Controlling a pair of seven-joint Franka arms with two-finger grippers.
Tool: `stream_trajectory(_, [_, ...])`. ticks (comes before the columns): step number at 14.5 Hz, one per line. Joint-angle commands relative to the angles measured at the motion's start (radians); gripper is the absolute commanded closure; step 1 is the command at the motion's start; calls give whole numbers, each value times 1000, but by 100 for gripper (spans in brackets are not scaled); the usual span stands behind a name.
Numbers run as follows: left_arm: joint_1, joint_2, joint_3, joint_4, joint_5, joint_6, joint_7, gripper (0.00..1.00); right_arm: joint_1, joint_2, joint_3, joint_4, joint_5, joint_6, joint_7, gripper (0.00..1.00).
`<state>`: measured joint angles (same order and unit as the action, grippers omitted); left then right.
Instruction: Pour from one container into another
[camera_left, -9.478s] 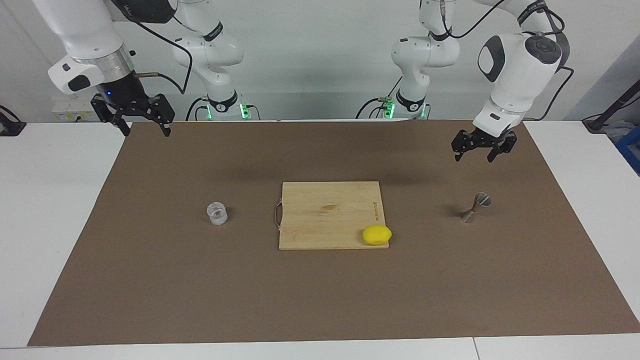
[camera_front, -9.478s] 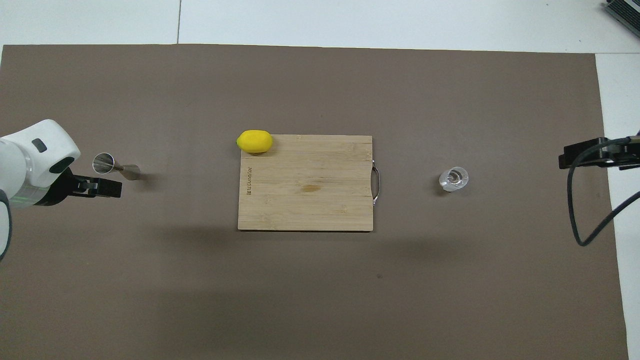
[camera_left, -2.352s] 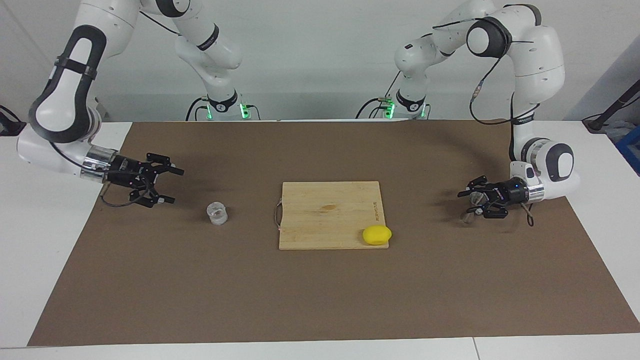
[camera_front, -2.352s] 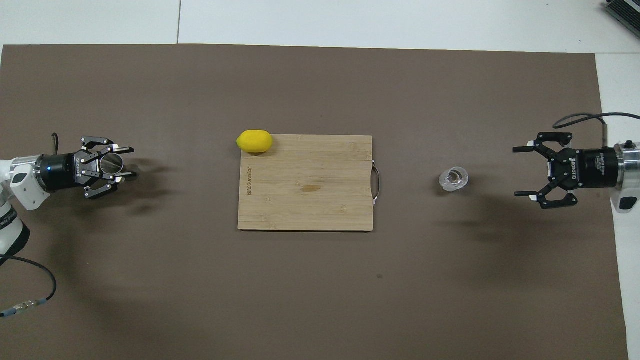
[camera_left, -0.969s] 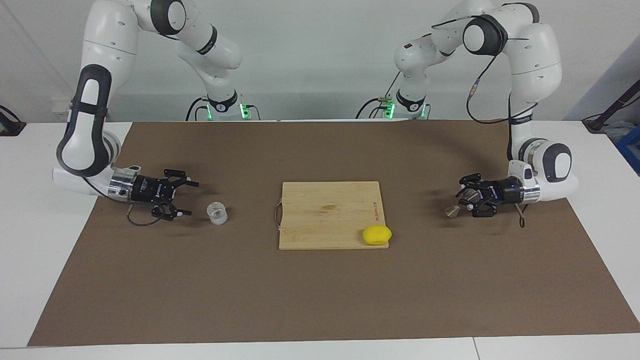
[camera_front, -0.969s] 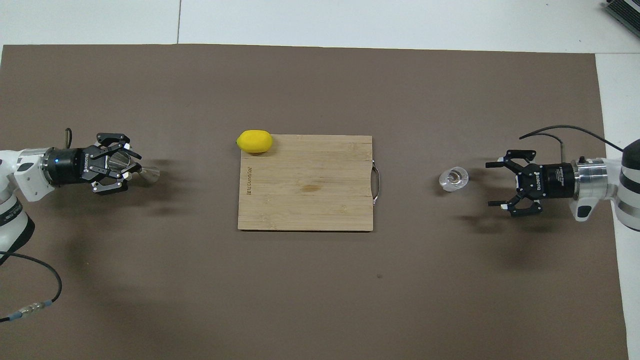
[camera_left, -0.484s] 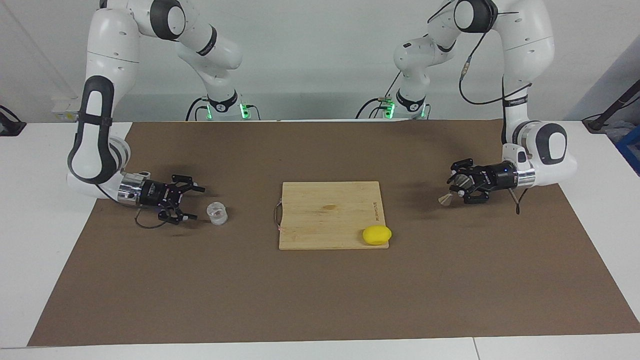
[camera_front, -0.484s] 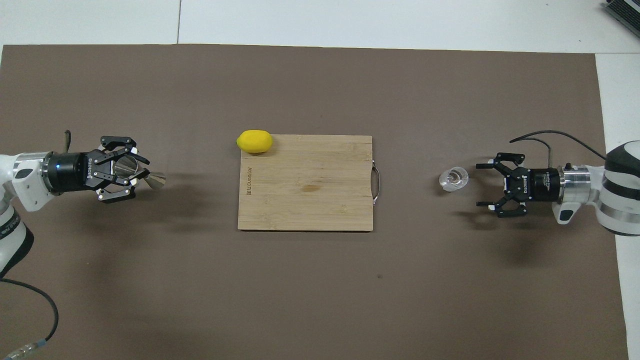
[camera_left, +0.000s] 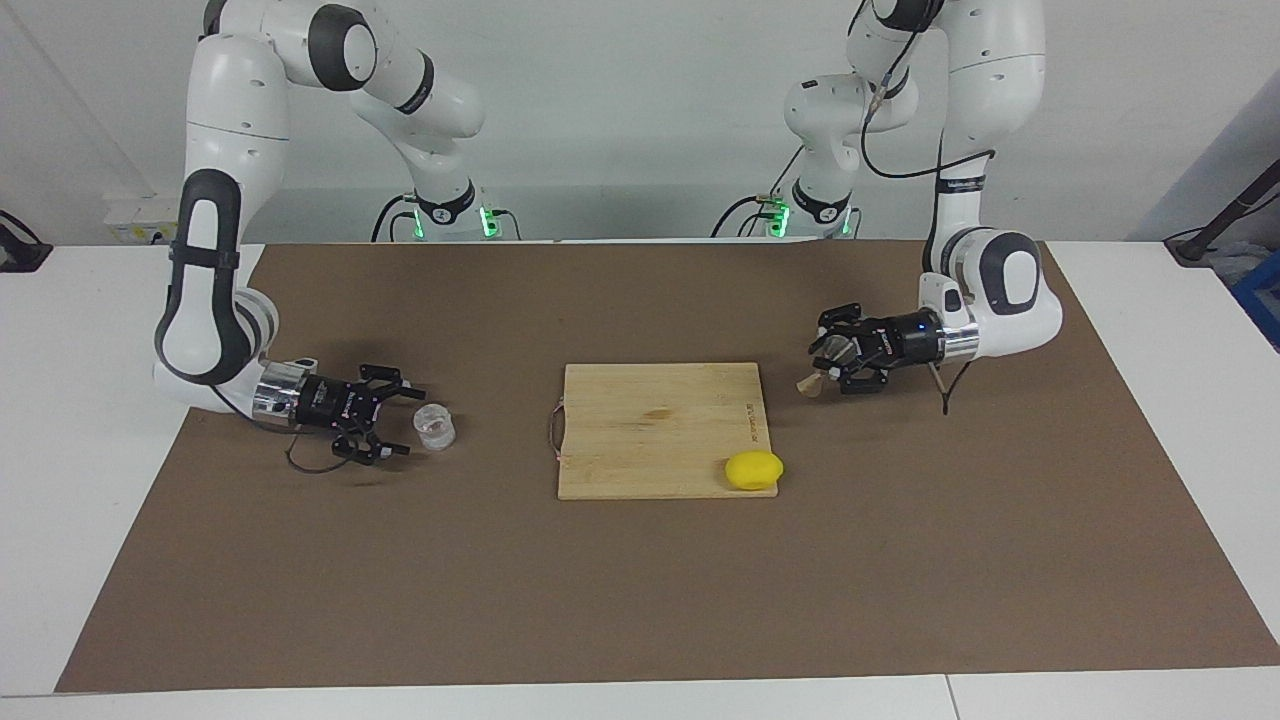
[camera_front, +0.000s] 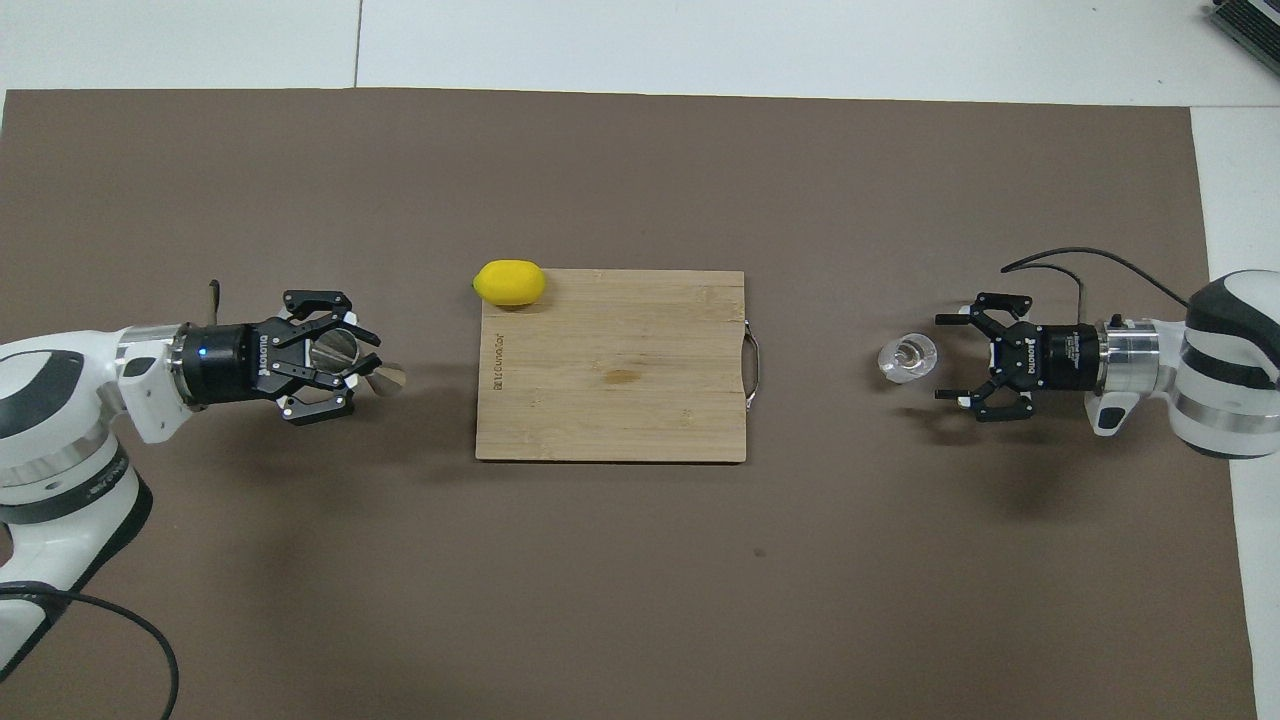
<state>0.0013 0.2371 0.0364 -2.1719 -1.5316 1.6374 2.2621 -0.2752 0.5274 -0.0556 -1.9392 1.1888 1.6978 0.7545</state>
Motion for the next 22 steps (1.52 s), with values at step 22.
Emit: stream_trajectory(22, [-658,17,16,43,-741,690,321,92,40,48,5,22,83,19,-3,35])
